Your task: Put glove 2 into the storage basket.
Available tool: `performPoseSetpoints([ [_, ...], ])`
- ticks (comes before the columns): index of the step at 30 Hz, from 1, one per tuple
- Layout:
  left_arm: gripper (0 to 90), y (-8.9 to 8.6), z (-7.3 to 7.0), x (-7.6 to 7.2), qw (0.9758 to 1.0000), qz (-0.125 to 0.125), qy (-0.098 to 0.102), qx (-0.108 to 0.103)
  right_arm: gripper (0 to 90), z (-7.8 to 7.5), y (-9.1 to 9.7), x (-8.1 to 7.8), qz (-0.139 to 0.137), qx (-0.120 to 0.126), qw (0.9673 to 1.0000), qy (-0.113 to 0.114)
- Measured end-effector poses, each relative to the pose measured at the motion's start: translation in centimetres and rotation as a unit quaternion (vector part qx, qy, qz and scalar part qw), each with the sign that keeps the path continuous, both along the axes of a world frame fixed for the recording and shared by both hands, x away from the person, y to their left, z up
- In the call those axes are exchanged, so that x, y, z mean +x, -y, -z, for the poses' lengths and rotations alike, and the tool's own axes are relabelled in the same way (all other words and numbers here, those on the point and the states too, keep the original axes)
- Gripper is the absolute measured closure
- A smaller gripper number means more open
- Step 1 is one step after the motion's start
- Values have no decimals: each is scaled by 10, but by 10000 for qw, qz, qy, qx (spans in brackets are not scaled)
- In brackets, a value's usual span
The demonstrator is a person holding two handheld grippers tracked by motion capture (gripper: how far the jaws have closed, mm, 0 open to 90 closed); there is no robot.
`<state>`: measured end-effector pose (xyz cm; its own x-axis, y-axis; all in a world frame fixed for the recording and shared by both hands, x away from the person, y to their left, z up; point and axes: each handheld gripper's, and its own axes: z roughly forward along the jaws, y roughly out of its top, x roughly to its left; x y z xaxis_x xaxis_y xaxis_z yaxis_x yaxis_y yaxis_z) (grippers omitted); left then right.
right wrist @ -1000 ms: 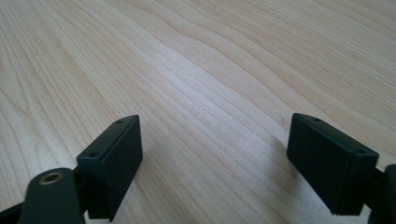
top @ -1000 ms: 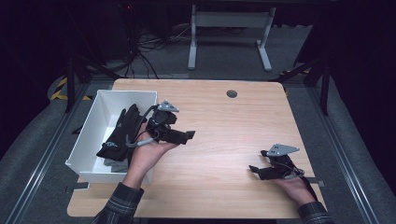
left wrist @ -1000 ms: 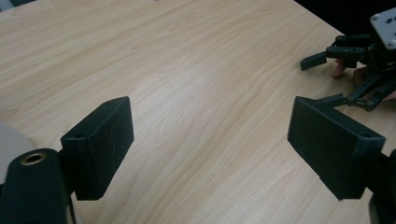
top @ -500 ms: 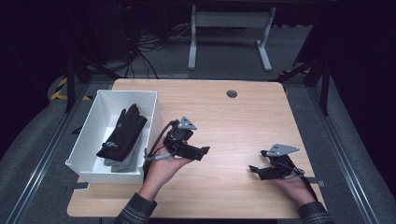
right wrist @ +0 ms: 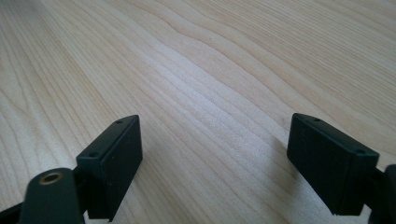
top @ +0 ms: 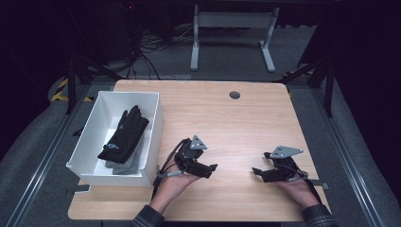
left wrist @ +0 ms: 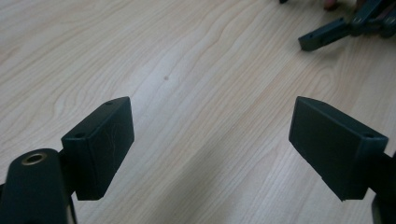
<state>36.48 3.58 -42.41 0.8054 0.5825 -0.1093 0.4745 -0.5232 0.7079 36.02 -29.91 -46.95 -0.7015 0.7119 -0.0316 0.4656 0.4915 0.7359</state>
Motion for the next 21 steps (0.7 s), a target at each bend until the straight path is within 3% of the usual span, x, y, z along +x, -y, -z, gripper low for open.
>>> performPoseSetpoints([
  [9, 123, 10, 30, -5, 9996, 105, 41, 277, 187, 0, 0, 0, -5, -1, 10000, -1],
  [16, 52, 15, 46, -4, 9976, 189, 49, 659, 183, 0, 0, 0, -10, -7, 10000, 5],
  [21, 12, 17, 48, -5, 9977, 239, 141, 611, 179, 0, 0, 0, -18, -6, 10000, -1],
])
